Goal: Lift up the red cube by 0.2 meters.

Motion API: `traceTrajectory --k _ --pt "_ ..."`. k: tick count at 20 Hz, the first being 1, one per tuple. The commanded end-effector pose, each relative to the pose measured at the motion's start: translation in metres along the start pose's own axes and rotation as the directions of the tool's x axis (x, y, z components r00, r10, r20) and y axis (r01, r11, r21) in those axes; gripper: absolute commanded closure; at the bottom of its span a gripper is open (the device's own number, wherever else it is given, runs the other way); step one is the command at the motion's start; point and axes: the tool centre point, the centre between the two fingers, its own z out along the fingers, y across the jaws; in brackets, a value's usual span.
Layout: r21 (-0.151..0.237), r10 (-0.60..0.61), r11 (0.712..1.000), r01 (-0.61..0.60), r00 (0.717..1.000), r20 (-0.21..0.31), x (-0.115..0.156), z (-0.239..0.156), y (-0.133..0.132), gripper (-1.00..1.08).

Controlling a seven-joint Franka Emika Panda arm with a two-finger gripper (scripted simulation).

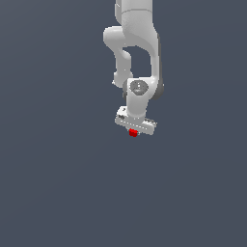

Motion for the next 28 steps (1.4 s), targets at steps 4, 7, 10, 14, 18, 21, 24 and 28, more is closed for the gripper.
traceTrajectory --k 4,7,10,14,18,21,24,28 --pt "0.001 0.000 1.000 0.000 1.000 -0.001 -0.001 -0.038 0.000 1.08" --pt "0.001 0.000 1.000 0.000 1.000 -0.001 -0.001 -0.066 0.001 1.08" --pt "0.001 0.001 1.000 -0.001 1.000 -0.001 -0.001 -0.095 0.001 1.08" --pt "0.001 0.001 1.000 -0.001 1.000 -0.001 -0.001 -0.129 0.001 1.08" --pt "0.000 0.001 1.000 -0.001 1.000 -0.001 -0.001 -0.155 0.001 1.08" --pt "0.000 0.001 1.000 -0.001 1.000 -0.001 0.000 -0.169 0.001 1.08" --pt "0.000 0.001 1.000 -0.001 1.000 -0.001 0.000 -0.178 0.001 1.08" --pt "0.000 0.000 1.000 0.000 1.000 -0.001 0.001 -0.182 0.000 1.08"
